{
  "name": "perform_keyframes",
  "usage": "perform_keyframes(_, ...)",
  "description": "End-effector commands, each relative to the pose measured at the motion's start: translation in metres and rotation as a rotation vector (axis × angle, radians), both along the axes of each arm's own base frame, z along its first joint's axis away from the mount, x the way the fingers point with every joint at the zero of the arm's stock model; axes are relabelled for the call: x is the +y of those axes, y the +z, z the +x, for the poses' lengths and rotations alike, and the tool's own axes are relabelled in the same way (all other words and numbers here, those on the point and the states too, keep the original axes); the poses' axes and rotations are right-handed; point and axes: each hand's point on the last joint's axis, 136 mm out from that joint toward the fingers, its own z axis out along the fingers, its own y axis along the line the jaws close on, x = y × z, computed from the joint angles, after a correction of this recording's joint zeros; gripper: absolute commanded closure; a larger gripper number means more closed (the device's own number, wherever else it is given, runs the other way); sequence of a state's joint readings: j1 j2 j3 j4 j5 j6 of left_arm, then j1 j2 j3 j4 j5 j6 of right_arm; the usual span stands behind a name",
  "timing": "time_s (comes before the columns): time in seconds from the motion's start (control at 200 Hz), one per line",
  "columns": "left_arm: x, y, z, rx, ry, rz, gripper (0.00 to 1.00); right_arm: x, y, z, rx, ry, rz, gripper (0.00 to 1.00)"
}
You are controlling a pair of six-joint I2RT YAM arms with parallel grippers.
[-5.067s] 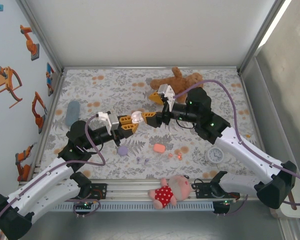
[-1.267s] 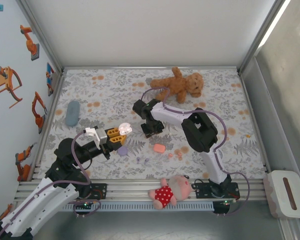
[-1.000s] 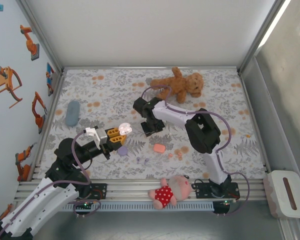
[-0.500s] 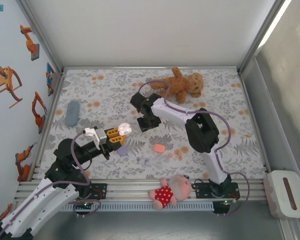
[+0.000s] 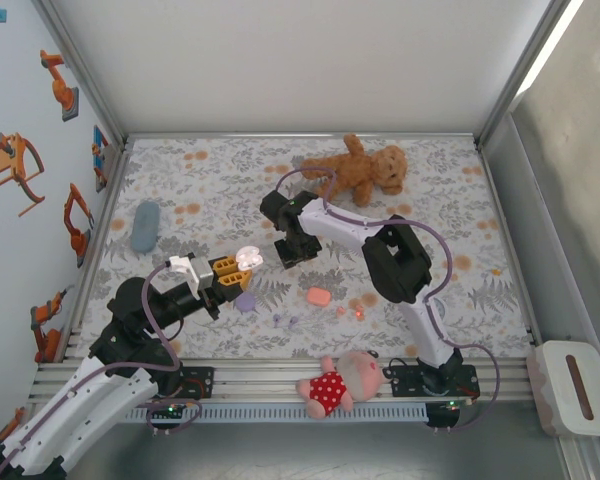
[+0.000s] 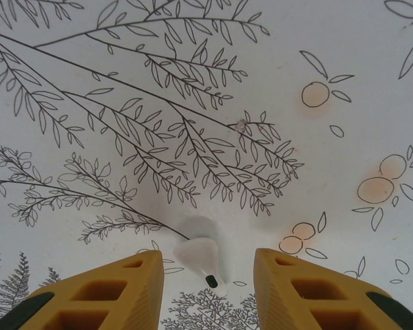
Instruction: Insert wireless bluetooth earbuds into charging case
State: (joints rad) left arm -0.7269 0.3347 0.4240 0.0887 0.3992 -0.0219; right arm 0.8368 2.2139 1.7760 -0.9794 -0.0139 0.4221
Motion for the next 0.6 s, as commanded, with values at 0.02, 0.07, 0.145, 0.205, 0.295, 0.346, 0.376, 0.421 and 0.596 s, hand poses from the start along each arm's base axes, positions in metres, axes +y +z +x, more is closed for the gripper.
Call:
perform_keyframes(0.02, 0.002, 0.007, -0.003, -0.028, 0.004, -0.014, 1.0, 0.002, -0.008, -0.004, 0.018, 0.017, -0.021, 0.62)
perform_keyframes(0.07, 0.002, 0.007, -0.003, -0.028, 0.003, -0.015, 1.0, 0.003, -0.01, -0.005, 0.02, 0.019, -0.024, 0.62)
perform_keyframes(0.145, 0.002, 0.008, -0.003, -0.03, 0.004, -0.016, 1.0, 0.003, -0.012, -0.006, 0.024, 0.02, -0.028, 0.62)
perform_keyframes(0.205, 0.002, 0.008, -0.003, -0.03, 0.004, -0.017, 1.0, 0.003, -0.014, -0.006, 0.026, 0.022, -0.034, 0.62)
perform_keyframes(0.295, 0.003, 0.008, -0.003, -0.031, 0.004, -0.017, 1.0, 0.002, -0.019, -0.008, 0.032, 0.025, -0.045, 0.63)
perform_keyframes(0.346, 0.002, 0.008, -0.003, -0.029, 0.003, -0.016, 1.0, 0.001, -0.02, -0.008, 0.033, 0.025, -0.049, 0.65)
perform_keyframes(0.376, 0.002, 0.008, -0.003, -0.03, 0.003, -0.017, 1.0, 0.001, -0.022, -0.008, 0.033, 0.027, -0.052, 0.66)
perform_keyframes(0.421, 0.002, 0.008, -0.003, -0.03, 0.003, -0.017, 1.0, 0.001, -0.024, -0.008, 0.032, 0.026, -0.057, 0.66)
perform_keyframes(0.596, 0.001, 0.008, -0.002, -0.028, 0.0, -0.018, 1.0, 0.001, -0.027, -0.008, 0.03, 0.026, -0.06, 0.67)
